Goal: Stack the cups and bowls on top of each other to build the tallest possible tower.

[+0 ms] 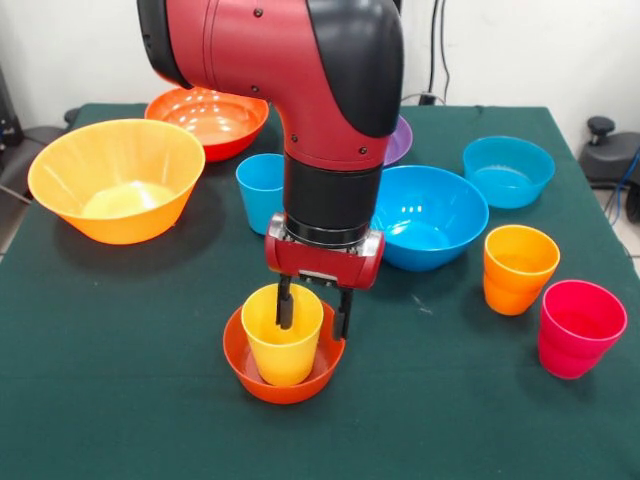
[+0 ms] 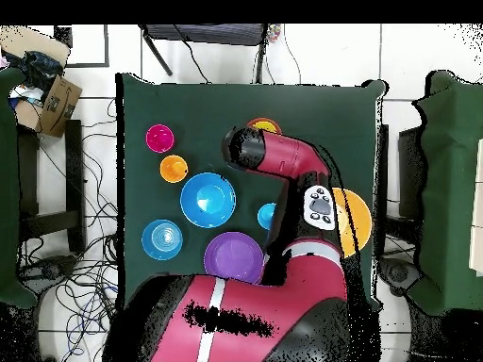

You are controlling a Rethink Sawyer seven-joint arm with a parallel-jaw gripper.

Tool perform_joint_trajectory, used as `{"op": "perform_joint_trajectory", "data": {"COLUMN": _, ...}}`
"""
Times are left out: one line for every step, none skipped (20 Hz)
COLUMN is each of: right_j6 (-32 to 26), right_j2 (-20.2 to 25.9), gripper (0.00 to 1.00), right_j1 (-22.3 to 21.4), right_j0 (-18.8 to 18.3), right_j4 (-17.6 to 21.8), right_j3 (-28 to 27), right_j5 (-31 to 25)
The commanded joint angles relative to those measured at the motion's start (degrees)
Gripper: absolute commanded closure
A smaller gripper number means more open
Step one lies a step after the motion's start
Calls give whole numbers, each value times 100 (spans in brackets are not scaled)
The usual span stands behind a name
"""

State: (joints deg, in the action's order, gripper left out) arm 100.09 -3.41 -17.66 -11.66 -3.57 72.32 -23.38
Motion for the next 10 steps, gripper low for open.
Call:
{"op": "perform_joint_trajectory", "data": {"right_j6": 370, "right_j2": 530, "gripper": 0, "right_j1": -189, "right_j0": -64, "right_j4": -21, "right_j3": 539, "right_j5": -839}}
{"op": "perform_joint_trajectory", "data": {"right_j6": 378, "right_j2": 514, "gripper": 0, "right_j1": -257, "right_j0": -50, "right_j4": -32, "right_j3": 575, "right_j5": -914}}
{"op": "perform_joint_trajectory", "data": {"right_j6": 375, "right_j2": 490, "gripper": 0, "right_j1": -320, "right_j0": -39, "right_j4": -34, "right_j3": 598, "right_j5": -990}}
{"op": "perform_joint_trajectory", "data": {"right_j6": 378, "right_j2": 476, "gripper": 0, "right_j1": -364, "right_j0": -25, "right_j4": -45, "right_j3": 596, "right_j5": -1074}}
{"op": "perform_joint_trajectory", "data": {"right_j6": 367, "right_j2": 476, "gripper": 0, "right_j1": -399, "right_j0": -26, "right_j4": -51, "right_j3": 591, "right_j5": -1142}}
{"op": "perform_joint_trajectory", "data": {"right_j6": 357, "right_j2": 476, "gripper": 0, "right_j1": -435, "right_j0": -27, "right_j4": -57, "right_j3": 586, "right_j5": -1211}}
{"op": "perform_joint_trajectory", "data": {"right_j6": 339, "right_j2": 480, "gripper": 0, "right_j1": -460, "right_j0": -31, "right_j4": -62, "right_j3": 556, "right_j5": -1295}}
{"op": "perform_joint_trajectory", "data": {"right_j6": 349, "right_j2": 486, "gripper": 0, "right_j1": -481, "right_j0": -29, "right_j4": -74, "right_j3": 543, "right_j5": -1348}}
{"op": "perform_joint_trajectory", "data": {"right_j6": 339, "right_j2": 491, "gripper": 0, "right_j1": -502, "right_j0": -54, "right_j4": -78, "right_j3": 534, "right_j5": -1399}}
{"op": "perform_joint_trajectory", "data": {"right_j6": 334, "right_j2": 520, "gripper": 0, "right_j1": -507, "right_j0": -79, "right_j4": -88, "right_j3": 539, "right_j5": -1409}}
